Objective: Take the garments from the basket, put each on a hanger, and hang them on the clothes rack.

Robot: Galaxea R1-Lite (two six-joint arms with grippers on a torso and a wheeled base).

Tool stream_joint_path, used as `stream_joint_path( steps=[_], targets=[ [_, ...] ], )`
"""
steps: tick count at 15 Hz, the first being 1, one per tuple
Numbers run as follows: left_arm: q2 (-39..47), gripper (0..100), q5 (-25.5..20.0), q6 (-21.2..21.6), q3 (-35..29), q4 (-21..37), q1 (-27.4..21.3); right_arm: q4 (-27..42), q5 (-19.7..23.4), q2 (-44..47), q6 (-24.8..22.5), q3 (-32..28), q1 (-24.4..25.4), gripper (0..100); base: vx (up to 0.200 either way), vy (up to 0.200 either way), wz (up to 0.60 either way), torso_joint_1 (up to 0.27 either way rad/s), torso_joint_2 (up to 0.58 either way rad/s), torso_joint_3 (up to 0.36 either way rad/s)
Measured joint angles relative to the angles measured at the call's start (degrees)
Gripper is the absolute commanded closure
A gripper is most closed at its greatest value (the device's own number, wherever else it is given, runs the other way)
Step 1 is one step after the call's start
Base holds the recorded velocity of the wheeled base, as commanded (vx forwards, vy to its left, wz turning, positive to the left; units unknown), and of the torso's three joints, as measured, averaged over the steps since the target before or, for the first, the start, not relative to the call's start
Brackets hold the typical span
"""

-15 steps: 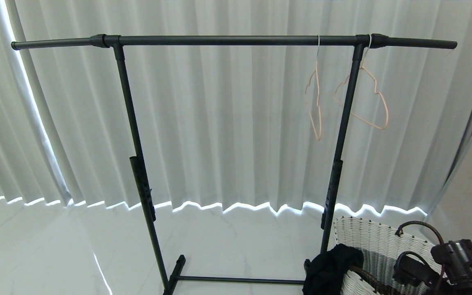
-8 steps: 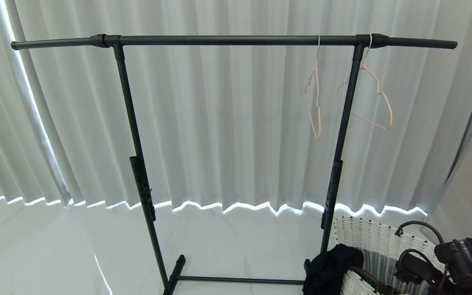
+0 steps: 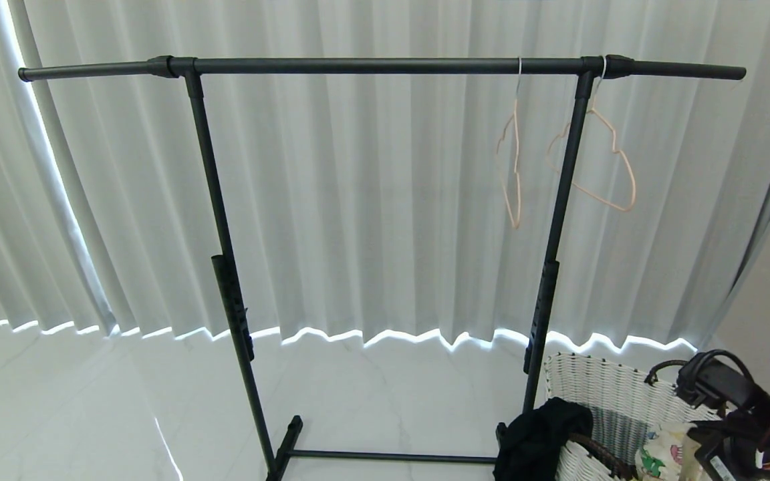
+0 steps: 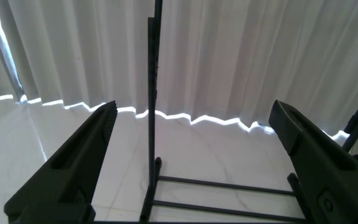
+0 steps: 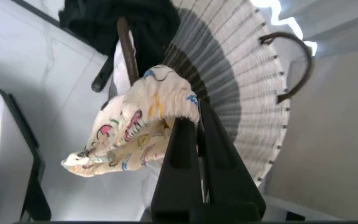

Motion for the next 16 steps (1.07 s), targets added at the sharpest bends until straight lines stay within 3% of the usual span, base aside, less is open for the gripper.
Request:
stream_joint_path(
  steps=[3, 6, 13, 16],
  targets=[
    [0.0, 0, 0.0, 0.0, 0.0, 0.0, 0.0, 14.8, 0.2, -9.8, 0.1, -8.0, 0.6, 100, 0.0, 0.0, 0.0, 0.0, 0.0, 0.0],
    [0.0, 0, 0.0, 0.1, 0.0, 0.0, 0.0, 24.5, 0.2, -18.6, 0.0, -12.8, 3.0, 100, 0.0, 0.0, 0.0, 0.0, 0.0, 0.0],
    [0.0, 0, 0.0, 0.0, 0.0, 0.0, 0.0, 33.4, 0.1, -30.4, -0.1, -13.7, 6.2, 100, -0.171, 0.0, 0.0, 0.005, 0.0, 0.003],
    [0.0, 0, 0.0, 0.0, 0.0, 0.0, 0.0, 33.5, 0.1, -31.8, -0.1, -13.6, 6.3, 100, 0.0, 0.0, 0.0, 0.0, 0.0, 0.0]
  ],
)
